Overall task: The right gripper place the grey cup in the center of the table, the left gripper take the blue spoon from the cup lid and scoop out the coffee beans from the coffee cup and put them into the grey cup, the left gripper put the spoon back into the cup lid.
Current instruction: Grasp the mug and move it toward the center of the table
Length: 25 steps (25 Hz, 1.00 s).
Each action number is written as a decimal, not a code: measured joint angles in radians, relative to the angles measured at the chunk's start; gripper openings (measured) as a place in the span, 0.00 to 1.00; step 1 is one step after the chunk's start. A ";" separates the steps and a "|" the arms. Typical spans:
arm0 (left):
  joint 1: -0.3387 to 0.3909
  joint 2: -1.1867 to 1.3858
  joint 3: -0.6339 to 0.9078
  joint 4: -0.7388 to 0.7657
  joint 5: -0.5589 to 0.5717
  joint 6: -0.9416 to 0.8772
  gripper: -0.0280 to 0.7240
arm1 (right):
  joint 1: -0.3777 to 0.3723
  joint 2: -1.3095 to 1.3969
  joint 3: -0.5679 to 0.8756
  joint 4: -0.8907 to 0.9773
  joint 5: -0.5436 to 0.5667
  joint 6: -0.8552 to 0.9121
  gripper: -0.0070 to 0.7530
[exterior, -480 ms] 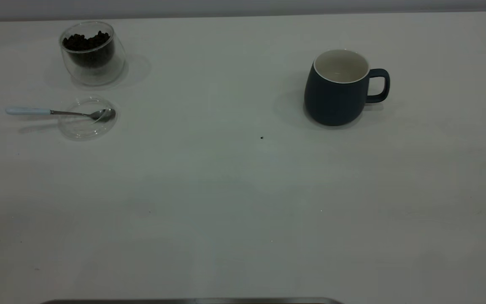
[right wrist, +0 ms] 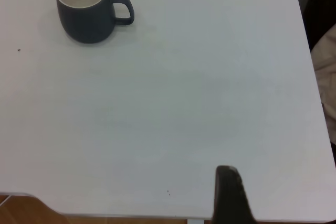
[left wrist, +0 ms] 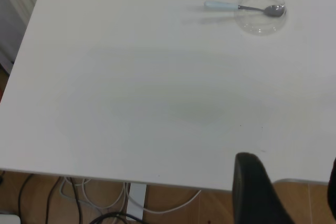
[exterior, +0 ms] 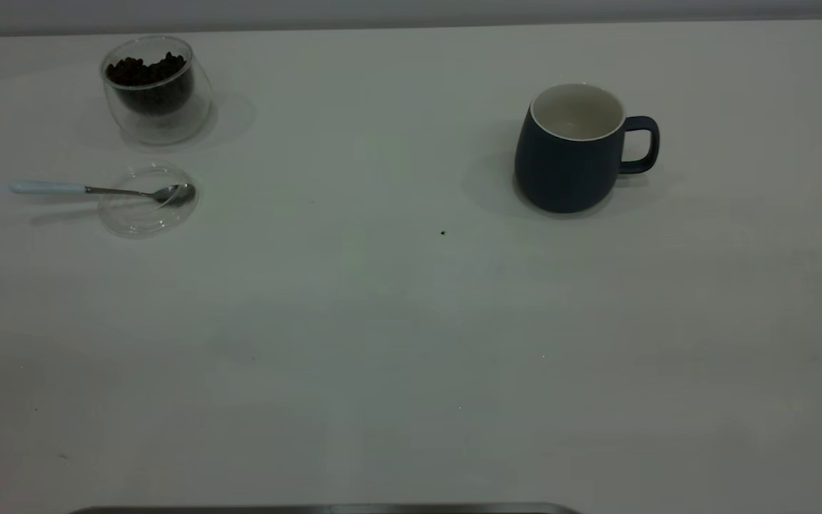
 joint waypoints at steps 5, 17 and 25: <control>0.000 0.000 0.000 0.000 0.000 0.000 0.58 | 0.000 0.000 0.000 0.000 0.000 0.000 0.61; 0.000 0.000 0.000 0.000 0.000 0.000 0.58 | 0.000 0.000 0.000 0.000 0.000 0.000 0.61; 0.000 0.000 0.000 0.000 0.000 0.000 0.58 | 0.000 0.000 0.005 0.001 -0.078 0.000 0.61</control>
